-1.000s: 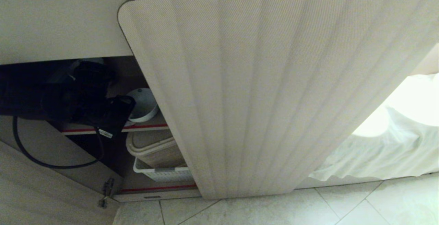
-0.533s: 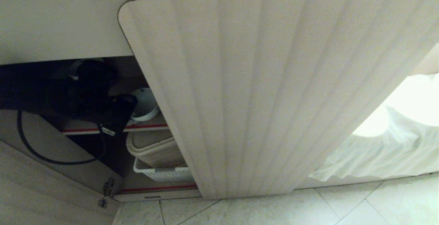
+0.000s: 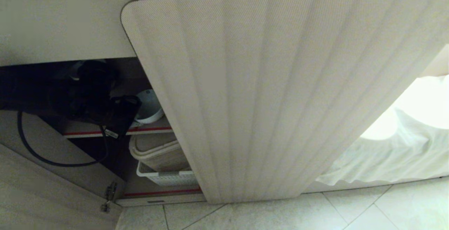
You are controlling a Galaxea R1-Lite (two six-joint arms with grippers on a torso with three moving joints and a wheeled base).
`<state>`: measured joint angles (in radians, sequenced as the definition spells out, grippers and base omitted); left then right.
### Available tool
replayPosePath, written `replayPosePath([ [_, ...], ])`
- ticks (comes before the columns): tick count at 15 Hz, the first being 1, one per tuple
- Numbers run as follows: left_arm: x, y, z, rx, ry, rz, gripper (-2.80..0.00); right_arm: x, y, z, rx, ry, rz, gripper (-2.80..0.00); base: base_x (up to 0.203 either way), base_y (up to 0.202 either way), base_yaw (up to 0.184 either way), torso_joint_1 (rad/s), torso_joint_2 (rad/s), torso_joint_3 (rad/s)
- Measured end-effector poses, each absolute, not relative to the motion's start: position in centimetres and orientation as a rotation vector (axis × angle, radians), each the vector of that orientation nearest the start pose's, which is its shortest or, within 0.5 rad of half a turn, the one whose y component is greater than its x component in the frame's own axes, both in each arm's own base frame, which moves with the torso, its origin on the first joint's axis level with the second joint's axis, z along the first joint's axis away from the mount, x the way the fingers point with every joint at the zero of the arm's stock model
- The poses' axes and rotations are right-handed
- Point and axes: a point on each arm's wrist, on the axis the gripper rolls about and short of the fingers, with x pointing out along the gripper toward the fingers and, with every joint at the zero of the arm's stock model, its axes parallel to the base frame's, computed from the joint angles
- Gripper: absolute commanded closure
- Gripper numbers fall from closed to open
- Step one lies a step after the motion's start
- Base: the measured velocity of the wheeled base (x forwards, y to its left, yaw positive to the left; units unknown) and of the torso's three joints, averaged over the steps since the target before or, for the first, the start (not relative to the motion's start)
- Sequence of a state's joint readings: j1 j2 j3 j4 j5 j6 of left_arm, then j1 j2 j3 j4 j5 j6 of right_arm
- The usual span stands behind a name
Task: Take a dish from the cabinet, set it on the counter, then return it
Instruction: Put it back into the cabinet
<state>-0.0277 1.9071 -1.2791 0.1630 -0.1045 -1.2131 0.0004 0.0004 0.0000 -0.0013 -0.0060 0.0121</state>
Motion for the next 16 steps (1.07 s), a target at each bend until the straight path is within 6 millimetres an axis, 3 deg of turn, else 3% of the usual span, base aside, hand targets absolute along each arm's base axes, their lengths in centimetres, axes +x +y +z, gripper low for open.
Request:
replayPosePath([
  [16, 37.1, -0.6, 18.1, -1.182, 0.798, 0.376, 0.0, -2.3, 0.0, 7.6, 0.012, -0.001, -0.006, 0.0, 0.0, 0.0, 0.0, 0.0, 0.0, 0.0],
])
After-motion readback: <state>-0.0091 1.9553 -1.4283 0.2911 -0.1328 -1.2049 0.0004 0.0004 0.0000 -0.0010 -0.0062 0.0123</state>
